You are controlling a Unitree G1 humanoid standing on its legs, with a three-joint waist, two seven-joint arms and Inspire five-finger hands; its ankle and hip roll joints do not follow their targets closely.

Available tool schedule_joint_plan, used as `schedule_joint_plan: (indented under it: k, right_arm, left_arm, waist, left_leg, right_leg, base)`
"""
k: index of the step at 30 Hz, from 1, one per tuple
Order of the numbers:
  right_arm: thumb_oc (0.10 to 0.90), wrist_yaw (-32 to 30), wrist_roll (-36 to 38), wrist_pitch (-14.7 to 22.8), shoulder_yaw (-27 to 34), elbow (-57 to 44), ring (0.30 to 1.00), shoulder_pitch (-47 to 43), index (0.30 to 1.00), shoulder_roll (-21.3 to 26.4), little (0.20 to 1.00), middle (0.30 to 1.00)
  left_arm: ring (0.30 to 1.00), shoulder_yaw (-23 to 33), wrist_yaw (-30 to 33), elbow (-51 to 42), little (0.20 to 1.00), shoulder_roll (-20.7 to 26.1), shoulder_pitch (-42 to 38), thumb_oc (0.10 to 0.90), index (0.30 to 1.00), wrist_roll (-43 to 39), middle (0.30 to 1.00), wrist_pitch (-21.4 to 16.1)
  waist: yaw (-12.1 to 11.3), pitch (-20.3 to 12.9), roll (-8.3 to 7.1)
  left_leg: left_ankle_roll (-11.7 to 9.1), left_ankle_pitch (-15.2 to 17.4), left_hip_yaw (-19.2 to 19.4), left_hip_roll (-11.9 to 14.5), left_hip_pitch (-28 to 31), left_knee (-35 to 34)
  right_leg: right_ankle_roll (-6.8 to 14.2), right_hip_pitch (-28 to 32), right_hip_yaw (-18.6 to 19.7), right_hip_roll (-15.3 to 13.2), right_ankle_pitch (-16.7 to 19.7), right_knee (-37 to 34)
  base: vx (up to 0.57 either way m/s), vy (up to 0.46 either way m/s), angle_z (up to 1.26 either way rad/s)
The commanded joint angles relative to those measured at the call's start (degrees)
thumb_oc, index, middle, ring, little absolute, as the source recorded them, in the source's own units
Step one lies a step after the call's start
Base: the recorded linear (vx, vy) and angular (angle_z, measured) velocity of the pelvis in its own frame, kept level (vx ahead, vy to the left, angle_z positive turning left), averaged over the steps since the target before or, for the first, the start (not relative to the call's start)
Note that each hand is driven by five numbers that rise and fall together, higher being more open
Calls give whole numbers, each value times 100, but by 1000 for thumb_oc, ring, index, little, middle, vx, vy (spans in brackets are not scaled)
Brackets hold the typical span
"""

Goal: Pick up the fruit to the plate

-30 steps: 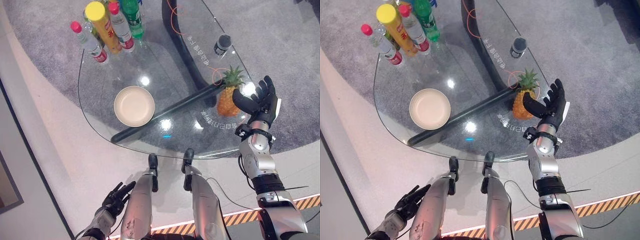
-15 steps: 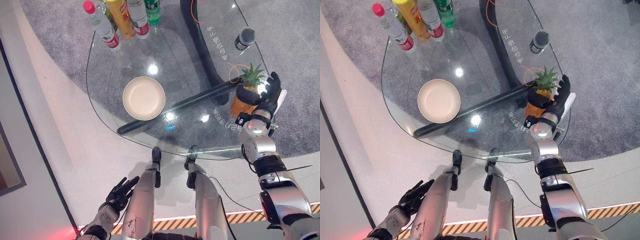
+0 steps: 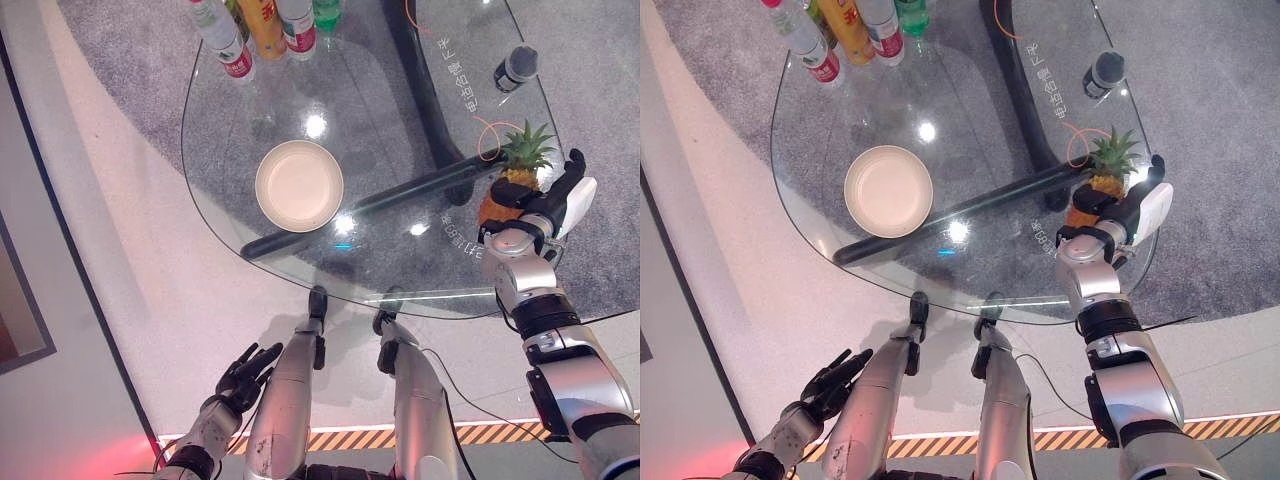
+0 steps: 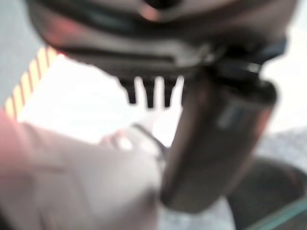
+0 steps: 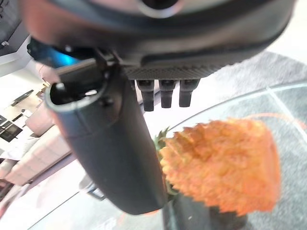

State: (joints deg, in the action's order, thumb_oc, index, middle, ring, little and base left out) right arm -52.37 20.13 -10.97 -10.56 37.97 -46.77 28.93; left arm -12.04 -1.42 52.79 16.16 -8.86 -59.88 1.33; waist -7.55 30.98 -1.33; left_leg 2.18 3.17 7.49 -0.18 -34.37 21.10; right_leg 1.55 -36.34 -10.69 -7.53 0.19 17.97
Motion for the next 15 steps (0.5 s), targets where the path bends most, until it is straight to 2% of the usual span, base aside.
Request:
schedule_joint_plan:
  k: [1, 3, 6, 12, 15]
  right_arm:
    - [800, -19, -102, 57, -223, -246, 900, -292, 900, 717, 900, 900]
    - [800, 239, 676, 112, -238, -284, 900, -214, 900, 659, 900, 900]
    - [800, 325, 993, 150, -157, -193, 900, -68, 900, 542, 900, 900]
    - [800, 56, 1388, 41, -83, 186, 900, 71, 900, 334, 900, 900]
    - [800, 267, 1625, 82, -101, 315, 900, 35, 900, 323, 900, 900]
  left_arm:
    - [900, -99, 95, -130, 900, -65, 415, 800, 900, -119, 900, 45]
    - [900, -92, 93, -151, 900, -42, 412, 800, 900, -106, 900, 68]
    - [900, -79, 67, -112, 900, -39, 421, 800, 900, -119, 900, 56]
    - [900, -92, 6, -52, 900, -97, 450, 800, 900, -110, 900, -57]
    - [900, -109, 11, -67, 900, -94, 428, 800, 900, -125, 900, -50]
  waist:
    - [17, -118, 247]
    - [18, -118, 225]
    - [29, -118, 222]
    - [17, -118, 240]
    - [9, -118, 250]
  left_leg:
    - [3, 179, 33, -229, 31, -12]
    - [-15, 170, 35, -226, 55, -39]
    - [-26, 160, 41, -218, 66, -57]
    - [-11, 148, 39, -231, 87, -108]
    - [-9, 138, 32, -244, 81, -114]
  right_leg:
    - [154, 78, -195, 186, -65, 399]
    - [142, 104, -211, 179, -66, 367]
    - [130, 104, -209, 175, -58, 353]
    - [109, 97, -202, 188, -42, 333]
    - [105, 90, -202, 196, -34, 329]
  base:
    - [0, 0, 0]
    - [0, 0, 0]
    - [0, 0, 0]
    - [0, 0, 0]
    - [0, 0, 0]
